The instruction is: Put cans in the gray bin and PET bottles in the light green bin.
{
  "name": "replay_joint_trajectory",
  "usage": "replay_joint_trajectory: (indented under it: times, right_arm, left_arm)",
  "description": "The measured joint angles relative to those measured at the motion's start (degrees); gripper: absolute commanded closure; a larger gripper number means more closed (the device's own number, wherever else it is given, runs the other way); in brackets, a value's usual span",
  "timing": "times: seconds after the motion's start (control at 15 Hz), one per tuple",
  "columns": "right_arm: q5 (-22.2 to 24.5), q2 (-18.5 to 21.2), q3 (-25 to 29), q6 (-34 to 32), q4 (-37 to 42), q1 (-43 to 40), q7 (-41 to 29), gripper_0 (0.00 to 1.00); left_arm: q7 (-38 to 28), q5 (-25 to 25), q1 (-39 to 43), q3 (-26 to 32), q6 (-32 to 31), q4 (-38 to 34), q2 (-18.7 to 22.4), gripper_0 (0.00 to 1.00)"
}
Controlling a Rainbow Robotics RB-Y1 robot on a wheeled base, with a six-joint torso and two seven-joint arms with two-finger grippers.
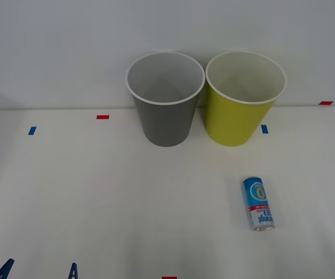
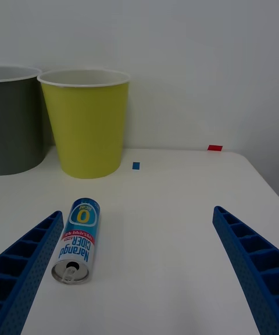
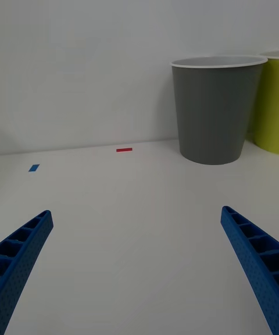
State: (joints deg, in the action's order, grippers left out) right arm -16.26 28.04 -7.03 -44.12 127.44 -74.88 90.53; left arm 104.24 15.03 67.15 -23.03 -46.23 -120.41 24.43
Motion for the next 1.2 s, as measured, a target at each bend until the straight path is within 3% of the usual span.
replay_joint_trajectory:
  times: [1.2]
  right_arm:
    - [0.0, 0.0, 0.0, 0.0, 0.0, 0.0, 0.0, 0.11]
  left_arm:
    - [0.0, 0.0, 0.0, 0.0, 0.0, 0.0, 0.0, 0.0]
